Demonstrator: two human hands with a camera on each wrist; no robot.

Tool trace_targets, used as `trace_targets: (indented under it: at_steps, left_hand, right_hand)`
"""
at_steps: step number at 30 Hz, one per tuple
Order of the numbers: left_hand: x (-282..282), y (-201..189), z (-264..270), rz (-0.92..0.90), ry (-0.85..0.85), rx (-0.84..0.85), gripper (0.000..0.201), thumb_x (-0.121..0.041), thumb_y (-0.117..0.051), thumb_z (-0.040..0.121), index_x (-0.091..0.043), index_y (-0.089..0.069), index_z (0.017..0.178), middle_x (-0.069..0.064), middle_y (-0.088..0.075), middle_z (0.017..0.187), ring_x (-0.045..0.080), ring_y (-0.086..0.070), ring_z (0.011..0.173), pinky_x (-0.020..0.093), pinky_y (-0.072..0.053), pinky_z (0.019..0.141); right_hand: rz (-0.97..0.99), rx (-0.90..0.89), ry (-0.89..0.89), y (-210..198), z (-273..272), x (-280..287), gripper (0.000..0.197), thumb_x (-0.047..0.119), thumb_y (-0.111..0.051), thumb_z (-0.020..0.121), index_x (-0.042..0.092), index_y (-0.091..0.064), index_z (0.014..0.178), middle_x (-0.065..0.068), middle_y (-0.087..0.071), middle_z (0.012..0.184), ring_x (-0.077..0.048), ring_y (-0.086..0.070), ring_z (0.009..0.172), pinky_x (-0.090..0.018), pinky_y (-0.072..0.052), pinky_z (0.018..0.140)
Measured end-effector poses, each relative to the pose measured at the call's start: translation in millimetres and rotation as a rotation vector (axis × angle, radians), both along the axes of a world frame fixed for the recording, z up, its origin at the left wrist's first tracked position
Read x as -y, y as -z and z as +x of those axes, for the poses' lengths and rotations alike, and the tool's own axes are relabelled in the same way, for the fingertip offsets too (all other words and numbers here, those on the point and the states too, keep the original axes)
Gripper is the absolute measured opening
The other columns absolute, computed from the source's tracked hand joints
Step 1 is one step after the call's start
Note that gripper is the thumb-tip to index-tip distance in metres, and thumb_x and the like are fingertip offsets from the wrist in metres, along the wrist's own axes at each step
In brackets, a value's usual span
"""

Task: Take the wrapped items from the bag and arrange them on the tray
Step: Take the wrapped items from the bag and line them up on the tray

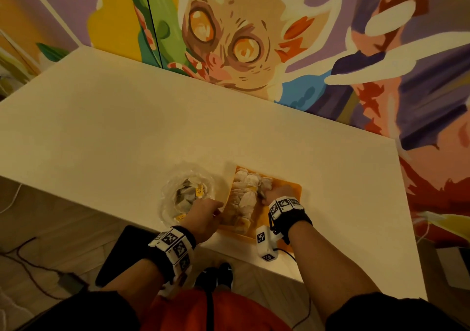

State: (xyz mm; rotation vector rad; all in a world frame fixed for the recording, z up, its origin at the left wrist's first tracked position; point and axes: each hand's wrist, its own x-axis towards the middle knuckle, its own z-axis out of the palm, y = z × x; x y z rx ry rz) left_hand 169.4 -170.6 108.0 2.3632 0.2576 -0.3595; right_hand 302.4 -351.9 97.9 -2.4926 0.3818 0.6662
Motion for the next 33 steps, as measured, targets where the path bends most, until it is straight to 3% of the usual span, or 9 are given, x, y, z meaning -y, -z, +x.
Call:
trace_targets:
  at_steps: [4,7,9,12,15,19,22,29,33]
  left_hand:
    - [-22.7,-12.1,-4.8,-0.090,-0.245,0.148,0.014,-0.022,-0.064,0.092,-0.016,-0.073,0.100,-0.009,-0.071,0.075,0.000,-0.066,0.061,0.009,-0.050,0.062]
    - [-51.4,-12.7,-3.9,0.018,-0.347,0.235,0.006,-0.018,-0.068,0.086,-0.020,-0.074,0.087,-0.012,-0.067,0.071,-0.003,-0.058,0.059,0.001,-0.039,0.058]
    - [-68.9,-7.9,-2.0,0.075,-0.364,0.233,0.008,-0.016,-0.070,0.084,-0.017,-0.073,0.091,-0.005,-0.070,0.082,0.004,-0.058,0.066,0.005,-0.037,0.061]
    - [-86.5,3.6,3.7,0.157,-0.319,0.214,0.022,-0.014,-0.070,0.083,-0.011,-0.069,0.104,0.007,-0.067,0.099,0.022,-0.061,0.087,0.026,-0.045,0.074]
    - [-89.2,2.3,12.2,0.276,-0.176,0.109,0.029,-0.018,-0.064,0.088,-0.009,-0.065,0.115,0.011,-0.064,0.110,0.031,-0.057,0.105,0.036,-0.045,0.087]
    - [-83.4,-11.4,25.4,0.458,0.080,-0.112,0.022,-0.030,-0.050,0.093,-0.018,-0.068,0.100,0.005,-0.066,0.106,0.026,-0.061,0.096,0.033,-0.050,0.077]
    - [-83.9,-4.3,33.4,0.453,0.128,-0.208,0.026,-0.036,-0.041,0.086,-0.026,-0.059,0.072,0.004,-0.068,0.096,0.022,-0.057,0.076,0.029,-0.043,0.063]
    - [-78.4,3.2,39.2,0.448,0.044,-0.238,0.023,-0.032,-0.055,0.090,-0.016,-0.060,0.105,0.007,-0.062,0.104,0.028,-0.063,0.093,0.034,-0.051,0.074]
    - [-80.0,5.2,38.6,0.391,0.007,-0.209,0.018,-0.028,-0.056,0.088,-0.016,-0.063,0.100,0.011,-0.064,0.104,0.031,-0.063,0.093,0.038,-0.054,0.077]
  right_hand:
    - [0.052,0.033,0.050,-5.6,-3.6,-0.3,0.033,0.027,-0.059,0.090,0.017,-0.048,0.059,-0.001,-0.053,0.059,-0.015,-0.047,0.048,-0.025,-0.036,0.039]
    - [0.155,0.101,0.142,-19.1,-15.8,-8.1,0.013,0.025,-0.059,0.088,0.014,-0.051,0.088,-0.001,-0.054,0.067,-0.018,-0.051,0.054,-0.023,-0.034,0.045]
    - [0.252,0.210,0.066,-30.8,-28.4,-22.1,0.011,0.016,-0.060,0.087,0.017,-0.052,0.094,0.002,-0.058,0.076,-0.017,-0.057,0.067,-0.022,-0.038,0.049]
    - [0.396,0.365,-0.207,-47.4,-50.2,-53.1,0.009,0.008,-0.061,0.085,0.017,-0.059,0.086,0.009,-0.060,0.079,-0.007,-0.058,0.074,-0.010,-0.040,0.058]
    - [0.443,0.269,-0.562,-52.8,-71.6,-79.4,0.012,0.012,-0.061,0.087,0.018,-0.067,0.095,0.006,-0.066,0.094,-0.008,-0.061,0.087,-0.021,-0.051,0.076]
    - [0.171,0.091,-0.963,-48.2,-89.4,-97.9,0.033,0.014,-0.058,0.090,0.020,-0.063,0.122,-0.002,-0.060,0.129,-0.020,-0.056,0.118,-0.034,-0.049,0.094]
    - [0.120,0.050,-1.023,-47.4,-93.5,-101.0,0.038,0.013,-0.056,0.092,0.016,-0.059,0.130,-0.008,-0.056,0.135,-0.026,-0.053,0.123,-0.035,-0.047,0.096]
    - [0.128,0.061,-1.020,-46.3,-97.1,-95.8,0.040,0.013,-0.056,0.091,0.013,-0.058,0.132,-0.008,-0.056,0.136,-0.026,-0.052,0.124,-0.031,-0.044,0.098]
    - [0.164,0.071,-1.010,-45.3,-100.0,-93.7,0.038,0.015,-0.055,0.093,0.010,-0.058,0.131,-0.010,-0.056,0.136,-0.027,-0.052,0.125,-0.033,-0.043,0.101]
